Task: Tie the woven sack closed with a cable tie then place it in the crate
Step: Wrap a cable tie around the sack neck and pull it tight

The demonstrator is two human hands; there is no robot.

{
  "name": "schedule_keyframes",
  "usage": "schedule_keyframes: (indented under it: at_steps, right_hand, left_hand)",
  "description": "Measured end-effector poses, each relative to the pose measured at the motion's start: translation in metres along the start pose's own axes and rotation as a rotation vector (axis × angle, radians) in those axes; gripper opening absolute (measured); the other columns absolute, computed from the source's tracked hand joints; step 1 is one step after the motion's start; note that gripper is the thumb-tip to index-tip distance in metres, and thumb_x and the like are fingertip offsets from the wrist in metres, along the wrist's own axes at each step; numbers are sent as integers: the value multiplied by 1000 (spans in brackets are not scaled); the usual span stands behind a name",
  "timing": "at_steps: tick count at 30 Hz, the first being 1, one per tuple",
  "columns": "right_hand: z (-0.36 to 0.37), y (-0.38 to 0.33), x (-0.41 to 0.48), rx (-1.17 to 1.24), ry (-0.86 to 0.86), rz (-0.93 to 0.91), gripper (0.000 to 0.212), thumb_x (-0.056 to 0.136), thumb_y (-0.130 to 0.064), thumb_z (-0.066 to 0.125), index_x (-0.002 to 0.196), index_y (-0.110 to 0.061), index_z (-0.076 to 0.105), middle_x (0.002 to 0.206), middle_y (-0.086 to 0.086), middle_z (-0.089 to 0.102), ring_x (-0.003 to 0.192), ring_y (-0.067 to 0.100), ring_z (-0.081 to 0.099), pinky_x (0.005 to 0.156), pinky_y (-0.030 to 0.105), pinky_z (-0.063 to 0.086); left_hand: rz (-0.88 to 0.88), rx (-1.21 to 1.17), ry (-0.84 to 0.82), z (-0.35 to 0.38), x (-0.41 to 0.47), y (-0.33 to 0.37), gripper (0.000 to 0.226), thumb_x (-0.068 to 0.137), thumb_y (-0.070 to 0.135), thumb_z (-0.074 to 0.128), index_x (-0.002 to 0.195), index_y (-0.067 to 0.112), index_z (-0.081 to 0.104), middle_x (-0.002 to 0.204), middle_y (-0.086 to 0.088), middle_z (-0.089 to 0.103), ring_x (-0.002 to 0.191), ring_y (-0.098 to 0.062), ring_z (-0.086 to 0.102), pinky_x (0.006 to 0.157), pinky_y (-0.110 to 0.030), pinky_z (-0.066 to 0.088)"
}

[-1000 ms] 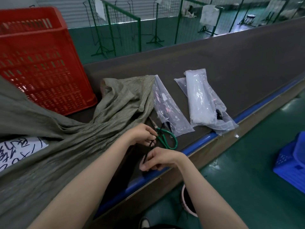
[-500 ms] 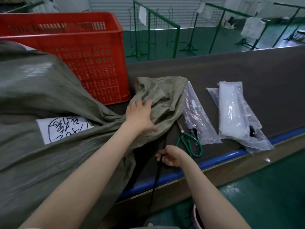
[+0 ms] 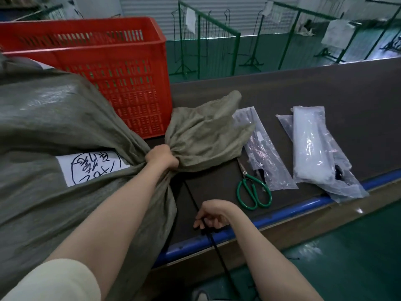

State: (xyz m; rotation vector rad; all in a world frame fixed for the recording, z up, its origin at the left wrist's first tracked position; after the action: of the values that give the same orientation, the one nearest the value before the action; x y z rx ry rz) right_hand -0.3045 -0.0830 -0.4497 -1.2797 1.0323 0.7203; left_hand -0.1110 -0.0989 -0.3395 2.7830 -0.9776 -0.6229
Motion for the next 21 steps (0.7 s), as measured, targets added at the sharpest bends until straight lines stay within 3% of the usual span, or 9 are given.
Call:
schedule_keyframes:
  at_steps: [3,6,8,13,15,17,19,21]
  right_hand:
    - [-1,-21,-2,14,81,-60,38,96,-19,33,71,-12,61,51,-6,48,28,2,33,30,11,19]
    - [-5,-44,0,69,220,-151,37,97,-20,36,67,-14,56,59,-2,43,45,6,30,30,10,20]
    - [-8,-57,5,118,318,-210,35,96,-21,40,65,-14,52,57,0,44,46,8,31,30,11,21]
    - [-19,-99,13,98,499,-385,30,92,-21,47,64,-12,52,55,3,51,49,15,44,46,24,32]
    - [-22,-118,14,127,516,-444,20,92,-22,45,85,-11,61,69,5,57,61,18,52,50,24,35]
    - [-24,-133,18,168,511,-481,33,91,-21,44,113,-3,60,90,9,56,82,20,53,63,25,39]
    - [-22,-140,21,219,437,-517,40,94,-22,42,126,-1,53,102,8,54,91,19,52,70,26,40]
    - [-19,-144,20,386,356,-577,40,98,-23,39,133,-7,48,116,7,57,99,22,57,76,28,46]
  left_hand:
    - [-19,-228,-52,-18,0,-8,42,63,22,68,99,3,61,106,-14,62,94,-32,59,77,-34,50]
    - [-78,-519,-67,-31,3,-20,50,57,16,71,104,0,61,108,-13,61,95,-32,59,83,-37,53]
    - [-115,-646,-68,-39,4,-26,52,55,9,70,105,-1,60,113,-13,60,97,-31,59,81,-35,54]
    - [-135,-712,-110,-44,-2,-28,35,54,4,68,88,3,61,105,-11,62,90,-30,60,73,-31,53]
    - [-122,-718,-139,-43,-1,-26,33,53,4,68,85,3,64,98,-12,66,86,-30,64,78,-33,55]
    - [-123,-722,-181,-41,-1,-25,31,57,2,67,88,2,64,87,-10,65,76,-26,62,71,-31,54]
    - [-101,-694,-258,-40,-5,-20,15,66,3,65,80,7,63,81,-7,62,72,-23,60,60,-25,51]
    - [-68,-659,-431,-34,-12,-12,4,77,14,64,82,13,64,84,-7,64,79,-23,62,65,-25,51]
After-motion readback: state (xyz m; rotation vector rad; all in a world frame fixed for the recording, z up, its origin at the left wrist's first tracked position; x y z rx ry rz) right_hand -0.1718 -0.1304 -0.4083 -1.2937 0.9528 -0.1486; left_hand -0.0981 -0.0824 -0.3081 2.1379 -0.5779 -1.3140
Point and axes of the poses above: each hand's wrist, its own x-axis towards the middle knuckle, its own z-axis out of the palm, y = z × x, the point moved 7 cm from there along x, towards the middle knuckle
